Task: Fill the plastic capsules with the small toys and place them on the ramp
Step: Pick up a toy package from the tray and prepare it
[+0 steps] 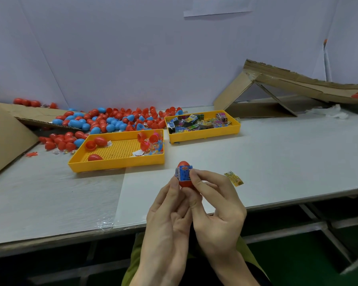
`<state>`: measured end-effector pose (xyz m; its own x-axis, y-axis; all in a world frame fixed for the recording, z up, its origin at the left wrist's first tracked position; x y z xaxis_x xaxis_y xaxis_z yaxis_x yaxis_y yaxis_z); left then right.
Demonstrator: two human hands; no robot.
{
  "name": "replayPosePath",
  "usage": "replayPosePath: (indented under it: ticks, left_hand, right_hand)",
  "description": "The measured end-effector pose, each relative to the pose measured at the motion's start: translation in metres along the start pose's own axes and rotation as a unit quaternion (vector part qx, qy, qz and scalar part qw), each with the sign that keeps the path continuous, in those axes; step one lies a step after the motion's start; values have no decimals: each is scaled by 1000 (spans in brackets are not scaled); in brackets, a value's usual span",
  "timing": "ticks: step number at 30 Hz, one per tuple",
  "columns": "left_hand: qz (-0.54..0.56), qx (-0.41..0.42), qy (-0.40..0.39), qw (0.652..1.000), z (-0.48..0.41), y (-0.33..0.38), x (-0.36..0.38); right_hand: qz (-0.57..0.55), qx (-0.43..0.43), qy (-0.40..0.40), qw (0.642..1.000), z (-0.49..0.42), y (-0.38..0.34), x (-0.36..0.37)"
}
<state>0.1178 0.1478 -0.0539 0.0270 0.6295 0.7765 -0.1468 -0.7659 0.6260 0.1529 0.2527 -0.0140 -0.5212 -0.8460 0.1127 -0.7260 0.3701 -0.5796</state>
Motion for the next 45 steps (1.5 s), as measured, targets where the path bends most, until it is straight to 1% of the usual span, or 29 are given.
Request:
replayPosePath:
  ticks: [1, 2, 4, 5, 7, 9, 11, 14, 17, 19, 20, 24, 27, 30, 33, 38, 41, 43, 45]
  left_hand:
    - [3, -9, -5, 1000, 0, -2, 0]
    - [5, -20, -8, 1000, 1, -5, -1]
    - [1, -40, -14, 999, 2, -9, -2]
    - [-15, -36, -18, 999, 1, -9, -2]
    - [-97, 17, -14, 995, -2, 1, -5]
    - [-209, 104, 2, 972, -5, 21, -12]
    - [-290, 163, -18, 943, -5, 37, -11]
    - [-383, 184, -76, 902, -1, 48, -5]
    - [-445, 224, -98, 862, 2, 62, -2]
    - [-473, 245, -120, 838, 4, 70, 0]
    - [-477, 251, -126, 833, 3, 73, 0]
    - [-449, 220, -144, 854, 3, 76, -3]
    - [-447, 213, -146, 856, 4, 81, -5]
    - [-437, 202, -145, 864, 2, 83, -8]
    - [-452, 214, -164, 850, 5, 86, -4]
    - [-539, 227, -184, 790, 9, 97, 3]
    - [-593, 234, -216, 740, 10, 101, 13]
    - [-628, 260, -236, 695, 10, 105, 23]
    - [-669, 297, -257, 631, 13, 106, 36]
  right_hand:
    - [-2, 8, -10, 1000, -1, 0, 2]
    - [-15, 34, -22, 999, -3, 2, 5]
    - [-76, 139, -44, 986, -3, 16, 10]
    - [-123, 192, -59, 972, -2, 23, 13]
    - [-196, 254, -91, 943, -2, 32, 17]
    - [-206, 262, -106, 937, -5, 34, 16]
    - [-220, 272, -111, 930, -7, 35, 17]
    - [-269, 332, -141, 893, -2, 41, 24]
    - [-290, 374, -190, 860, 4, 42, 30]
    - [-288, 379, -200, 856, 3, 41, 30]
    - [-283, 380, -203, 857, 3, 41, 31]
    - [-287, 372, -210, 857, 4, 40, 34]
    - [-275, 357, -219, 865, 4, 40, 35]
    - [-267, 365, -232, 861, 7, 42, 37]
    - [-261, 371, -236, 859, 9, 44, 38]
    - [-258, 389, -255, 847, 10, 46, 36]
    - [-257, 399, -270, 838, 12, 46, 36]
    - [-258, 403, -267, 836, 11, 46, 35]
    - [-260, 408, -264, 834, 11, 46, 34]
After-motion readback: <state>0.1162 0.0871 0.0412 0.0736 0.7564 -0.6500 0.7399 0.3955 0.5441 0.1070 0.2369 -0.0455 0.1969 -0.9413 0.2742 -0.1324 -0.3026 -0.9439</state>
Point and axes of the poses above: each hand's wrist, its own z-axis away from the middle knuckle, its own x-axis out of the palm, y = z × x, the point moved 9 cm from there along -z, towards the middle knuckle, and after that the axes turned 3 degrees about x, right-handed, at the moved point
